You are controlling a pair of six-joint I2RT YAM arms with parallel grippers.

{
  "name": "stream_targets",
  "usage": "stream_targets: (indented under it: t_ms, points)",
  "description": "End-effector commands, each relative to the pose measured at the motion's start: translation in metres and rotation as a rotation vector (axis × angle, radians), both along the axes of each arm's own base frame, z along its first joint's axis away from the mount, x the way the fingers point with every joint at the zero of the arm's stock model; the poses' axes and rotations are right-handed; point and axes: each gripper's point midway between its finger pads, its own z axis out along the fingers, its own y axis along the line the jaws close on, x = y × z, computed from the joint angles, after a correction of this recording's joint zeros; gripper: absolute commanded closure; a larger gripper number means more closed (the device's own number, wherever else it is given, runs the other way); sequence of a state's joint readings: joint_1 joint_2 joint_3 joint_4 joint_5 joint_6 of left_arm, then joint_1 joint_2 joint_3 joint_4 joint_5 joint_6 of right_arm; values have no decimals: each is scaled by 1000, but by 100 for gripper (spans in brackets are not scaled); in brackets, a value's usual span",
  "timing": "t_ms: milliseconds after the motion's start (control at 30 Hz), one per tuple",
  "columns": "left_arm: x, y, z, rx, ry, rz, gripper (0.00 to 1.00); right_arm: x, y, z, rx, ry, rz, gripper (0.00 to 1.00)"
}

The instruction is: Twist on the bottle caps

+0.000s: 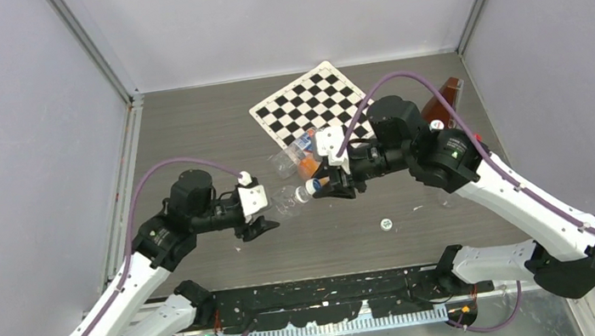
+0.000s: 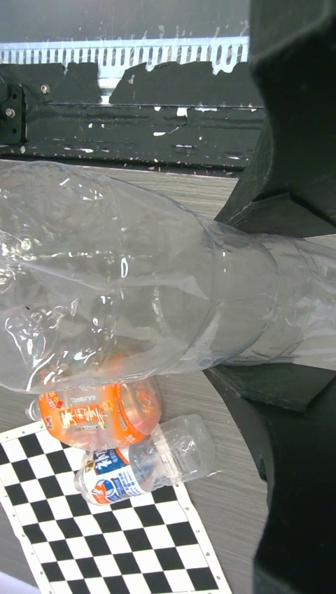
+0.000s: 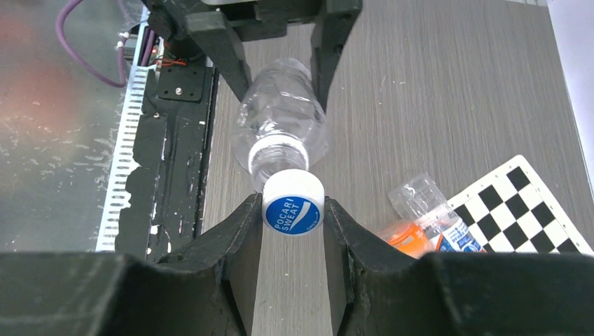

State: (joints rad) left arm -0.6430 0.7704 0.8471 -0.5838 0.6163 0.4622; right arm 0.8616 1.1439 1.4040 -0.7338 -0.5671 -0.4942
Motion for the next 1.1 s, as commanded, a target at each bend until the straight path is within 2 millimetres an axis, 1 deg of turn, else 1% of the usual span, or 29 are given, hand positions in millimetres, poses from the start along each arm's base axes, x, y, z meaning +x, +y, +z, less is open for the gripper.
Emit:
stream_targets:
  t_ms: [0,233,333,367,400,567,600,633,667,700,733,767,800,833,867,900,933,967,1033,1067]
  points:
    - [8,-15,23,-105,-95,-43,100,-6,11,20,58,-59,96,99]
    - [11,-21,21,-125,-99,-53,100,-4,12,9,2,-49,118,99]
    - [10,-22,23,-138,-109,-64,100,-3,11,-2,-40,-39,131,99]
    - [10,-23,24,-143,-109,-67,100,-3,11,-2,-47,-40,132,99]
    - [10,-24,25,-152,-106,-65,100,-3,11,-7,-65,-31,136,99]
    - [14,-32,35,-259,-99,-39,100,1,12,-12,-94,-8,124,99]
    - [16,-34,37,-288,-104,-32,100,1,12,-11,-96,1,115,99]
    - [18,-36,39,-312,-101,-24,100,3,14,-13,-105,16,111,99]
    - [19,-37,39,-323,-95,-19,100,2,14,-9,-109,32,108,99]
    - [22,-38,40,-336,-102,-15,100,1,14,-15,-133,69,104,99]
    - [23,-40,40,-346,-103,-13,100,1,15,-9,-128,75,103,99]
    - [25,-41,42,-359,-112,-8,100,2,17,-13,-144,118,87,99]
    - [28,-42,46,-378,-128,0,100,4,18,-9,-141,127,72,99]
    - [31,-42,47,-389,-136,14,100,5,20,-15,-161,174,51,99]
    - [36,-42,50,-401,-147,35,100,7,20,-12,-164,177,35,99]
    - [40,-41,52,-406,-158,55,100,10,20,-19,-195,211,10,99]
    - [45,-39,54,-406,-165,86,100,12,20,-18,-201,221,-10,99]
    - [49,-38,57,-409,-172,110,100,17,20,-25,-229,255,-61,99]
    - [56,-36,63,-424,-192,147,100,26,20,-27,-248,299,-142,99]
    - [60,-35,66,-442,-201,169,100,29,22,-31,-260,319,-168,99]
